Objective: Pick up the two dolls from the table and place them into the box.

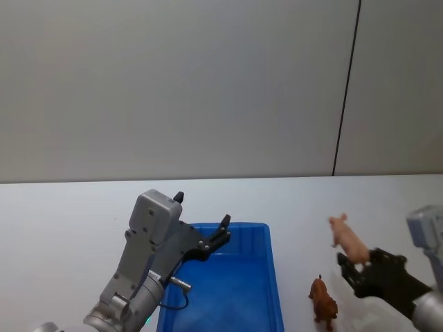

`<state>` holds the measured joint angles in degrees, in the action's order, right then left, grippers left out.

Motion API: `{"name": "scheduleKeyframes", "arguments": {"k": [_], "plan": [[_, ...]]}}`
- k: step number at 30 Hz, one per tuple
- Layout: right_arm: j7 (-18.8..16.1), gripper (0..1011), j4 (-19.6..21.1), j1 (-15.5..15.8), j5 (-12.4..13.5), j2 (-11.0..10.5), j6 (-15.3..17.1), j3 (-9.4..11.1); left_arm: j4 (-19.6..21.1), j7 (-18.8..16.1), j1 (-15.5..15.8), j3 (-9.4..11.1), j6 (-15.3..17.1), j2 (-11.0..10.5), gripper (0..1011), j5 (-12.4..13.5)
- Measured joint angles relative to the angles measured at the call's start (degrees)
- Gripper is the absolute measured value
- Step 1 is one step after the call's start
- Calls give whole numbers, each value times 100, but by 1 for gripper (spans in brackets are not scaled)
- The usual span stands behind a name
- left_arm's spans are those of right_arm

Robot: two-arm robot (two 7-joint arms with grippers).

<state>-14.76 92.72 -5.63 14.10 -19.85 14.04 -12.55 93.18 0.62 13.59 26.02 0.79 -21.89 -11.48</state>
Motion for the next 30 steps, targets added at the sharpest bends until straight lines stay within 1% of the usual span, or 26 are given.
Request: {"name": "scheduleKeyframes", "arguments": {"k": [2,5,8,12,15,17,20,21,22,24,25,26,27,28,29,30], "plan": [[-165,361,-32,-117,-48,58,41,-37,0,0,0,0,0,0,1002,0],[-312,361,-84,-245,-91,131,86,-82,0,0,0,0,0,0,1001,0],[-593,361,-205,-453,-176,253,179,-158,0,0,0,0,0,0,1002,0],[-822,361,-344,-651,-249,378,262,-237,0,0,0,0,0,0,1002,0],[-1091,361,-570,-908,-341,552,374,-351,0,0,0,0,0,0,1001,0],[-1209,361,-674,-1015,-385,629,426,-395,0,0,0,0,0,0,1002,0],[-1442,363,-962,-1273,-481,818,542,-518,0,0,0,0,0,0,1001,0],[-1442,379,-962,-1273,-481,818,542,-518,0,0,0,0,0,0,1002,0],[-1521,393,-1103,-1389,-513,902,573,-572,0,0,0,0,0,0,1001,0],[-1603,450,-1220,-1478,-552,969,601,-612,0,0,0,0,0,0,1001,0],[-1662,450,-1337,-1561,-581,1033,618,-651,0,0,0,0,0,0,1001,0],[-1688,511,-1410,-1614,-596,1073,625,-676,0,0,0,0,0,0,1001,0],[-1746,534,-1516,-1692,-624,1134,637,-714,0,0,0,0,0,0,1001,0],[-1767,575,-1545,-1714,-635,1150,640,-725,0,0,0,0,0,0,1001,0],[-1784,575,-1587,-1744,-646,1172,643,-739,0,0,0,0,0,0,1002,0],[-1800,629,-1623,-1770,-657,1192,644,-753,0,0,0,0,0,0,1001,0]]}}
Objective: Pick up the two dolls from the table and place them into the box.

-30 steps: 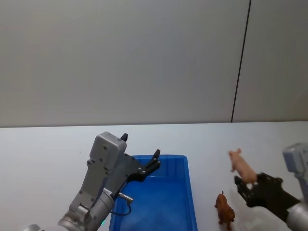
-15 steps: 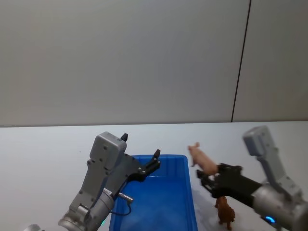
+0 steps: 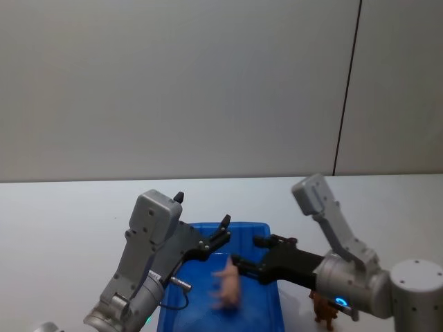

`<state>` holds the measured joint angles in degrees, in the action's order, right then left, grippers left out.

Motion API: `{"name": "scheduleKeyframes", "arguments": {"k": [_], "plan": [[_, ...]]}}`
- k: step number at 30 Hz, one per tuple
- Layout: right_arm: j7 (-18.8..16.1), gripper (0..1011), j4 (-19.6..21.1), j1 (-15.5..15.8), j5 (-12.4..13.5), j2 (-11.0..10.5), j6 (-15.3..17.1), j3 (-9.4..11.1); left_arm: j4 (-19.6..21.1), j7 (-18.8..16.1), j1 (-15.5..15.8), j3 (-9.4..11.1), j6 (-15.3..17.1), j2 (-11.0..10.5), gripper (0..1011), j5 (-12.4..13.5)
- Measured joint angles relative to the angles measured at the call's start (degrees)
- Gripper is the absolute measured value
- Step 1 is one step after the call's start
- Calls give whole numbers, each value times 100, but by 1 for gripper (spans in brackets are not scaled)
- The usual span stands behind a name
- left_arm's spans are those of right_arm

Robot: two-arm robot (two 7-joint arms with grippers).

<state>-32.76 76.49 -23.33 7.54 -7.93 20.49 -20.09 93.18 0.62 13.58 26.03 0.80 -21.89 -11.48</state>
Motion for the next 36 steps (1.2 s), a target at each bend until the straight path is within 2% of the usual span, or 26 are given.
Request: {"name": "scheduleKeyframes", "arguments": {"k": [3,9,13,20,24,26,36], "plan": [[-50,754,-126,-93,-39,73,1,-52,0,0,0,0,0,0,1002,0],[-42,899,-195,-150,-66,121,-25,-101,0,0,0,0,0,0,1001,0],[63,1001,-81,-88,-56,88,-49,-103,0,0,0,0,0,0,1001,0],[444,1001,376,238,85,-92,-75,-68,0,0,0,0,0,0,1001,0],[692,1001,669,477,201,-225,-98,-42,0,0,0,0,0,0,1001,0],[886,1001,919,694,309,-344,-139,-14,0,1,0,0,0,0,1001,0],[1378,1001,1527,1266,584,-687,-325,81,0,1,0,0,0,0,1002,0]]}}
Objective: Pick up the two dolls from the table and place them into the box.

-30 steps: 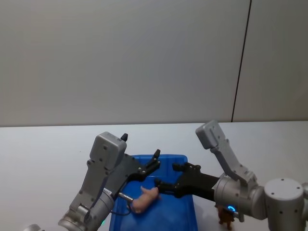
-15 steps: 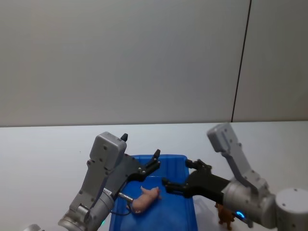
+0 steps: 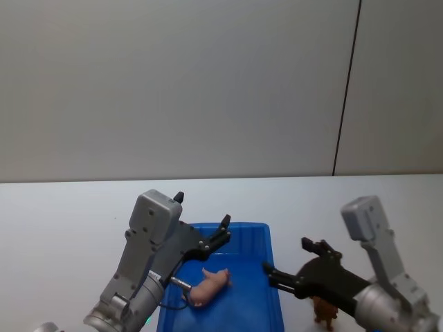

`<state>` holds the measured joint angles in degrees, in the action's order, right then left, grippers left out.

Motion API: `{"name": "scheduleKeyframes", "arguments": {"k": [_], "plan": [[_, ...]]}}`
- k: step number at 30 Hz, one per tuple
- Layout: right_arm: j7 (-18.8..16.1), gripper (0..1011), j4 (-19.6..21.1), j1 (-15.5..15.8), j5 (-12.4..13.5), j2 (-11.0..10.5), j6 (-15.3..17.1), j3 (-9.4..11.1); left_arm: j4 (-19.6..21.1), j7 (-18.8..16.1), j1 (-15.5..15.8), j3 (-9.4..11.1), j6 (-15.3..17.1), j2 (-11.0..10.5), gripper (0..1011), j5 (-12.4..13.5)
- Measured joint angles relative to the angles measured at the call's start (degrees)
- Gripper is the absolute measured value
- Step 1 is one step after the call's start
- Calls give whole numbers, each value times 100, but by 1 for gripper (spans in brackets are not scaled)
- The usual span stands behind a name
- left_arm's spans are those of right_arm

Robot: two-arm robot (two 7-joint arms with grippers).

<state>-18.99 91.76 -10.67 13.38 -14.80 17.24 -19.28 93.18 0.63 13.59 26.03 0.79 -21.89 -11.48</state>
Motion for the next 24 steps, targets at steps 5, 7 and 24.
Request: {"name": "scheduleKeyframes", "arguments": {"k": [5,7,24], "plan": [[270,1001,305,277,149,-189,-80,67,0,0,0,0,0,0,1001,0],[329,1001,376,339,185,-233,-81,84,0,0,0,0,0,0,1002,0],[693,1001,660,814,495,-501,375,147,0,0,0,0,0,0,1001,0]]}}
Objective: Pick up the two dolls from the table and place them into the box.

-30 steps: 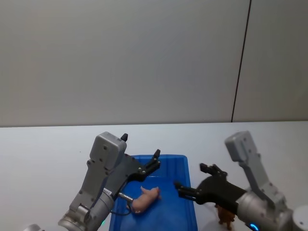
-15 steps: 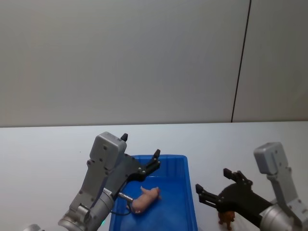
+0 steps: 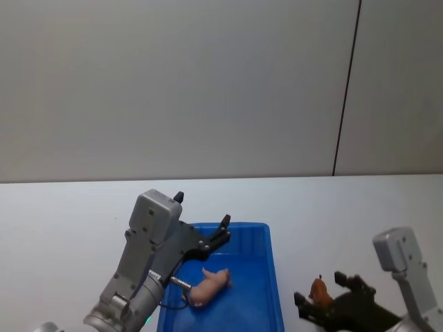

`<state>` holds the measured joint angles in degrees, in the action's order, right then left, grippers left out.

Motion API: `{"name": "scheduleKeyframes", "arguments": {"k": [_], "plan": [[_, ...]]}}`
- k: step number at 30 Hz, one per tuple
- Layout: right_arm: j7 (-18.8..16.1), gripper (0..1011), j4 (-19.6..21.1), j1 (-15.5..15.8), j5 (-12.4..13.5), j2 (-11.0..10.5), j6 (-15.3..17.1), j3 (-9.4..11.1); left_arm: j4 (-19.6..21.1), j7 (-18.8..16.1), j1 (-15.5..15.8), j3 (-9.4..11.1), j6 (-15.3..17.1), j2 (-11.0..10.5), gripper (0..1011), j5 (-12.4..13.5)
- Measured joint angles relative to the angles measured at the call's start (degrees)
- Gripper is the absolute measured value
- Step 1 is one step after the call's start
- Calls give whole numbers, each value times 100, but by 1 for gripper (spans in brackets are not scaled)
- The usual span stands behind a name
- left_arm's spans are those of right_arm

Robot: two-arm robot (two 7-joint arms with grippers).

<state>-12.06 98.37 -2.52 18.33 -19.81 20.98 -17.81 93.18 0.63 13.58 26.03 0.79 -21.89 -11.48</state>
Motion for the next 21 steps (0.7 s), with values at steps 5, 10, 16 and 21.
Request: {"name": "scheduleKeyframes", "arguments": {"k": [5,10,16,21], "plan": [[53,1001,-67,51,3,2,113,-30,0,-1,0,0,0,0,1002,0],[143,1001,-145,98,-21,17,205,-62,0,0,0,0,0,0,1001,0],[233,941,-227,127,-63,37,252,-83,0,-1,0,0,0,0,1001,0],[290,831,-292,141,-96,54,220,-93,0,0,0,0,0,0,1001,0]]}}
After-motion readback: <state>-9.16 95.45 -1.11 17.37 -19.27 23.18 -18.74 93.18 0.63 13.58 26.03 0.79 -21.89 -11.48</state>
